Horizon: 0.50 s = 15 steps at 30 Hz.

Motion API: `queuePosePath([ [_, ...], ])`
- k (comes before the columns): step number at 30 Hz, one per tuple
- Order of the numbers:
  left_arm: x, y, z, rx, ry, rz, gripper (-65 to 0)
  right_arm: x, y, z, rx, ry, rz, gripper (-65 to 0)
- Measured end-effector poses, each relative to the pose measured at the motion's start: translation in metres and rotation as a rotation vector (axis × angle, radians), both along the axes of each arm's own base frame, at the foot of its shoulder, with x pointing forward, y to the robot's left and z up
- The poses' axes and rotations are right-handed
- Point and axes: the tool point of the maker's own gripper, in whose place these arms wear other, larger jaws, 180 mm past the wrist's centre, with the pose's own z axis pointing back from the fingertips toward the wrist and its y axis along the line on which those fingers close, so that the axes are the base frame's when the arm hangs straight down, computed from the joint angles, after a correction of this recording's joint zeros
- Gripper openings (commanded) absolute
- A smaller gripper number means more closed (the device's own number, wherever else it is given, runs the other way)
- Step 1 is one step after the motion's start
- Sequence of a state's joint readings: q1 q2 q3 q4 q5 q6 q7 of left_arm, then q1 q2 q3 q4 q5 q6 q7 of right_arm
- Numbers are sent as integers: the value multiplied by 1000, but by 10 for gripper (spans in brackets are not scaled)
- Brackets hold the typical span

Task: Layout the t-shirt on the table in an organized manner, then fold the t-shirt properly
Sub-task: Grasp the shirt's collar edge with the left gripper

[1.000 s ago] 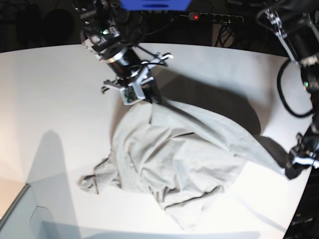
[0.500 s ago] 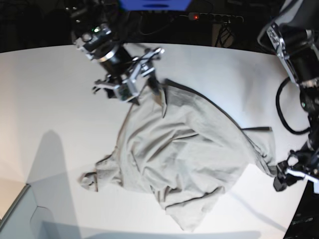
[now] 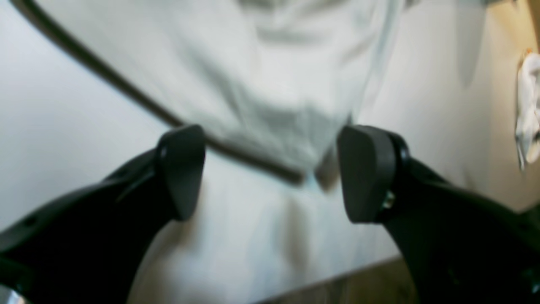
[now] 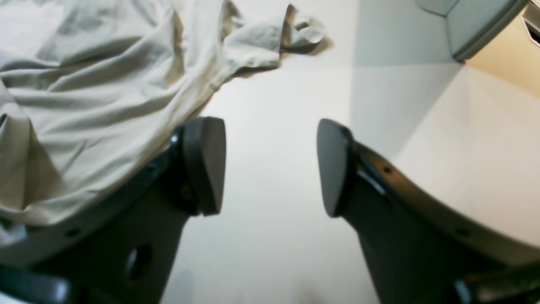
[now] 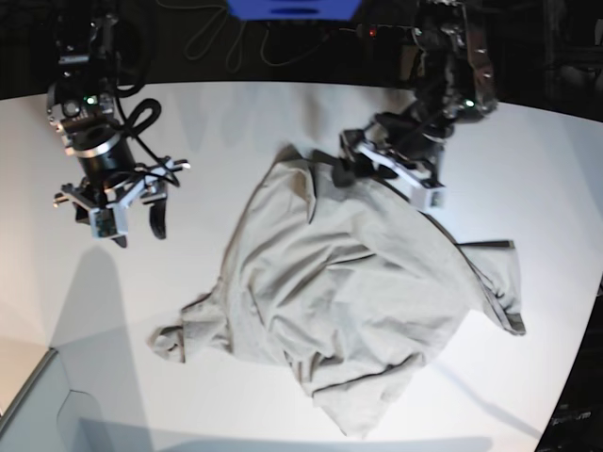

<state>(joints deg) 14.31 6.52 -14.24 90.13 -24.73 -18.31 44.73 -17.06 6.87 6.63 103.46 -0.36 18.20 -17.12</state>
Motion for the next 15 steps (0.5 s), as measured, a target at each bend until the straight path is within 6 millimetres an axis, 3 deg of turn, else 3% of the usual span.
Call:
queuePosePath([
  [3,-5,-21,-4,-22,17,-46,-169,-2,11,-1,17,5,47,-304],
  [8,10,-26,-2,-37,-14,-37,-172,-2,10,-1,13,4,48,-304],
  [13,9,-42,-27,-53,35,-76,-175,-3,10,-2,13,9,48,-304],
  [15,13,-50,-29,-81,29,-85,-188,-6,11,-5,14,19,47,-304],
])
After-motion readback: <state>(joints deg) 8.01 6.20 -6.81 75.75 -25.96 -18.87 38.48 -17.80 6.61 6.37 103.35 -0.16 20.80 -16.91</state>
